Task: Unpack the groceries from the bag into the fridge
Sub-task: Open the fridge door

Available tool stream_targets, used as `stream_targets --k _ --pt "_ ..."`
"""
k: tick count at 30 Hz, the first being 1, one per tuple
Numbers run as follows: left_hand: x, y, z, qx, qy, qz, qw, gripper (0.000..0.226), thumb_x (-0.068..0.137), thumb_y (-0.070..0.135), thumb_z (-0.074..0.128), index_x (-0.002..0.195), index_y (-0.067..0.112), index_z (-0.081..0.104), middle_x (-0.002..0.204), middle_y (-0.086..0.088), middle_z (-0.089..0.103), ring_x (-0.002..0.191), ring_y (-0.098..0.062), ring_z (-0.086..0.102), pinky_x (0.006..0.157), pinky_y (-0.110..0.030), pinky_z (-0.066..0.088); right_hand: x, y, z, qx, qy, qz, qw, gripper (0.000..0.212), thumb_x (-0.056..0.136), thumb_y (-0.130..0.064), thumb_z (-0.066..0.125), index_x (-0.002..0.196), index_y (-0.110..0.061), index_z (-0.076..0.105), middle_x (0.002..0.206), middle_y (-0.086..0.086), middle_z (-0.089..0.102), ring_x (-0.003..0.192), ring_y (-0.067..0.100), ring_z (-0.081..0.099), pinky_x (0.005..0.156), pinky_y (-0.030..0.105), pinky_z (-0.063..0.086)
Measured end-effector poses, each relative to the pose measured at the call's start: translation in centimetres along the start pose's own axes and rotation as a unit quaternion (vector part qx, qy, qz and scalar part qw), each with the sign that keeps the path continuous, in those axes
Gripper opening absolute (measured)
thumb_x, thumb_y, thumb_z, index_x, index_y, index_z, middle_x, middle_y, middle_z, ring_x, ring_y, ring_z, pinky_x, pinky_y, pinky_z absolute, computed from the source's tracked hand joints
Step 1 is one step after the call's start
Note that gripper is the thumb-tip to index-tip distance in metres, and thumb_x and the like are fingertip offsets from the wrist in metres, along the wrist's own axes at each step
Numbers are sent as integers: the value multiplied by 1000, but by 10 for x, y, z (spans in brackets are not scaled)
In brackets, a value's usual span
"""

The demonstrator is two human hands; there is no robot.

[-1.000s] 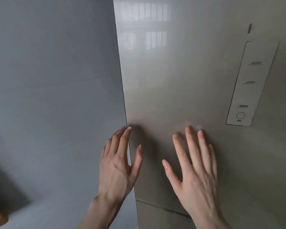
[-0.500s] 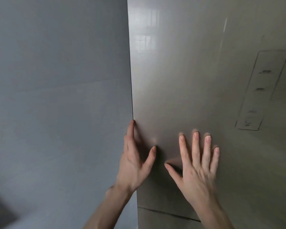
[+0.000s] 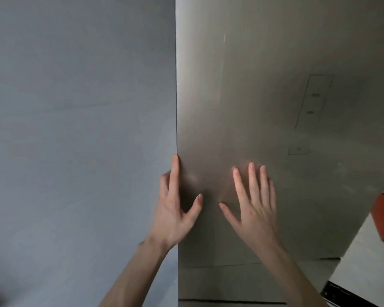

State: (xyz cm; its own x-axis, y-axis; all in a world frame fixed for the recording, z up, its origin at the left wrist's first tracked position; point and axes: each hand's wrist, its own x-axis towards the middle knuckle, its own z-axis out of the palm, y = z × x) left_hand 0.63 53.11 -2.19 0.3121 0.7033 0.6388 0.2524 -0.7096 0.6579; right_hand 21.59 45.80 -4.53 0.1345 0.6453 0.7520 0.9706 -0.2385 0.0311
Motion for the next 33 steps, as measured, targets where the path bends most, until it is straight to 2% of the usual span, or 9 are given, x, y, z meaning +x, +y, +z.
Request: stream_targets --k 5,8,10,13,17,22,25,29,33 --pt "-37 17 -17 22 -24 49 998 100 95 46 63 164 40 -10 141 8 34 114 1 50 89 -5 43 -31 -18 -32 13 -9 43 999 87 99 -62 47 166 -20 10 175 8 -1 161 28 3 125 56 24" --pt "-62 28 -22 50 -18 90 995 97 96 43 64 165 35 -5 144 3 38 123 -7 52 89 -25 55 -51 -31 -59 24 -6 70 997 86 100 -61 46 166 -18 11 175 6 1 161 26 5 125 53 26" --pt "-80 37 -24 59 -14 107 992 95 96 42 63 166 33 -1 142 -1 42 119 -14 55 82 -35 59 -66 -38 -75 37 -3 88 995 85 100 -61 45 166 -18 14 175 7 2 160 28 12 122 52 30" --pt "-100 52 -26 54 -16 134 989 89 98 43 58 166 33 3 134 -3 46 108 -17 57 76 -36 59 -83 -44 -99 83 -3 105 991 80 101 -60 45 166 -25 15 174 7 0 158 31 20 121 50 31" --pt "-122 72 -24 49 -24 163 985 83 100 43 55 166 34 5 133 -4 49 107 -20 60 75 -35 58 -101 -46 -131 119 -8 90 989 74 103 -62 36 165 -33 8 175 -2 -5 160 23 11 122 40 18" --pt "-149 102 -20 43 -33 160 986 74 103 51 46 166 36 11 131 -2 49 98 -15 58 74 -36 57 -120 -39 -163 138 -34 70 987 73 104 -65 27 165 -35 2 174 -10 -6 161 14 6 124 40 13" --pt "-165 123 -16 31 -39 160 986 71 104 53 42 166 37 11 130 -1 48 105 -14 57 79 -36 57 -137 -31 -181 155 -59 73 983 73 102 -68 24 164 -39 -3 173 -14 -10 160 8 -1 127 44 11" --pt "-187 151 -10 24 -51 157 986 74 103 52 46 165 40 7 132 1 45 102 -15 58 82 -34 57 -161 -19 -210 166 -56 89 981 71 100 -75 15 162 -46 -5 172 -18 -13 159 4 -6 127 46 9" --pt "-208 176 -5 23 -63 161 985 74 103 47 50 165 36 12 139 3 49 119 -14 57 94 -36 56 -183 -14 -239 192 -43 103 975 70 99 -75 15 161 -49 -6 171 -20 -13 159 4 -2 128 52 17"
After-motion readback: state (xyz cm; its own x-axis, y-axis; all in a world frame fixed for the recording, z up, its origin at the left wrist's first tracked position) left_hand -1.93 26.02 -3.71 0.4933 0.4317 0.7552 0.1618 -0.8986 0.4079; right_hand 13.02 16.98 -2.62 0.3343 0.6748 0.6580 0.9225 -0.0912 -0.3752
